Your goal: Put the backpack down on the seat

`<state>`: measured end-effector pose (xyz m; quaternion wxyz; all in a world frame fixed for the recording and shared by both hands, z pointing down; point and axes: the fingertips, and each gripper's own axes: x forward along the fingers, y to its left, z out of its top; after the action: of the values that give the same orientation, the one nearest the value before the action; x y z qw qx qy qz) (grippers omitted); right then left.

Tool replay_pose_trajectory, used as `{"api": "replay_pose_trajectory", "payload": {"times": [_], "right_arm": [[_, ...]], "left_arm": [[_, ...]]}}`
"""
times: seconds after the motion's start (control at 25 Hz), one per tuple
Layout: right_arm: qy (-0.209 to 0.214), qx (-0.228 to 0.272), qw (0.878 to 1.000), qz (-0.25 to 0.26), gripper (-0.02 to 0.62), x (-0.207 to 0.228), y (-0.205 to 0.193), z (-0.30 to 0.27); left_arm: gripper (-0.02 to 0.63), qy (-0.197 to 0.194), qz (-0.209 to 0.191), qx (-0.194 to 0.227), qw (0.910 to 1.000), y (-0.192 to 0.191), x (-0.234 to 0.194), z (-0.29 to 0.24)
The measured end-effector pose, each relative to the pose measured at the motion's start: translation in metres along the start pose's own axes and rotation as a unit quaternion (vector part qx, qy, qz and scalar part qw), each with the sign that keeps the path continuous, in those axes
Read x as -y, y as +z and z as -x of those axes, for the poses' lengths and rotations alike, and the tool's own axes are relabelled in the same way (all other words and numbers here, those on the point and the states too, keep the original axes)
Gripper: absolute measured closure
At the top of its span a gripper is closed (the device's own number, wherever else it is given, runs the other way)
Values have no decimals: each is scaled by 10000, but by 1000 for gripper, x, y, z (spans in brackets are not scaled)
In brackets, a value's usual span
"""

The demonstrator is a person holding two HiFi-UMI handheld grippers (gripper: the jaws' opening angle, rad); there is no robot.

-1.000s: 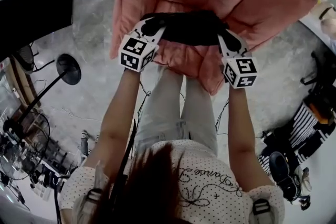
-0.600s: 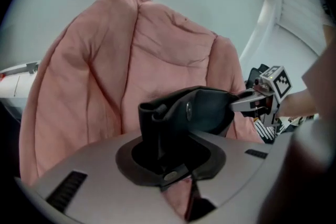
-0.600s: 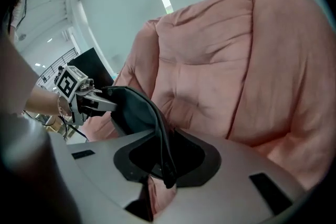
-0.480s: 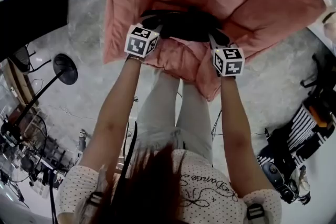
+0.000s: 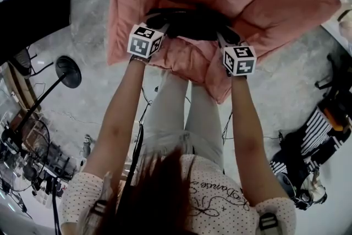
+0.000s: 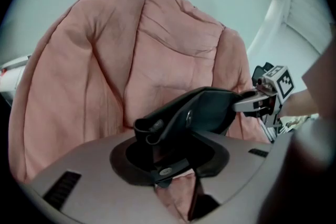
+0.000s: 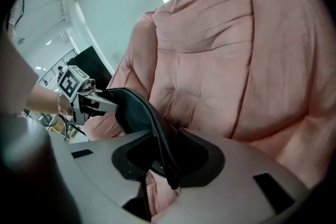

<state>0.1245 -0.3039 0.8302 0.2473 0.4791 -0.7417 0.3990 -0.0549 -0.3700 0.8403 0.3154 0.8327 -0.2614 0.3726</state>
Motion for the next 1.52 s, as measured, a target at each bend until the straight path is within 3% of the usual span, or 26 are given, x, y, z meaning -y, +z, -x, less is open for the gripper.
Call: {"api": "replay_pose_trajectory", "payload": {"times": [0.12, 0.32, 0.6, 0.88, 1.04, 1.12, 1.32, 1.52], "right_arm": [[63, -121, 9999, -49, 465, -4, -3, 1], [172, -318, 9992, -153, 366, -16, -4, 3], [313, -98, 9992, -236, 321, -31, 17, 25], [261, 279, 9992, -144, 321, -51, 59, 61], [201, 769, 9966, -232, 354, -66, 94, 101], [149, 1042, 9944, -92, 384, -67, 113, 123], [-10, 1535, 9881, 117, 543, -76, 146, 176], [-95, 1873, 9808, 531, 583, -94, 173, 213]], "left_arm": [[415, -42, 225, 101, 9997, -1, 1, 11], [331, 155, 72, 192, 9997, -6, -5, 40], [313, 310, 16, 281, 9991, 1, 2, 70], [313, 348, -97, 560, 9978, 25, 17, 111], [313, 468, -133, 890, 9948, 50, 30, 149], [335, 436, -232, 1121, 9925, 69, 43, 163], [535, 502, -407, 1822, 9811, 111, 73, 210], [600, 657, -379, 2446, 9667, 146, 94, 249]]}}
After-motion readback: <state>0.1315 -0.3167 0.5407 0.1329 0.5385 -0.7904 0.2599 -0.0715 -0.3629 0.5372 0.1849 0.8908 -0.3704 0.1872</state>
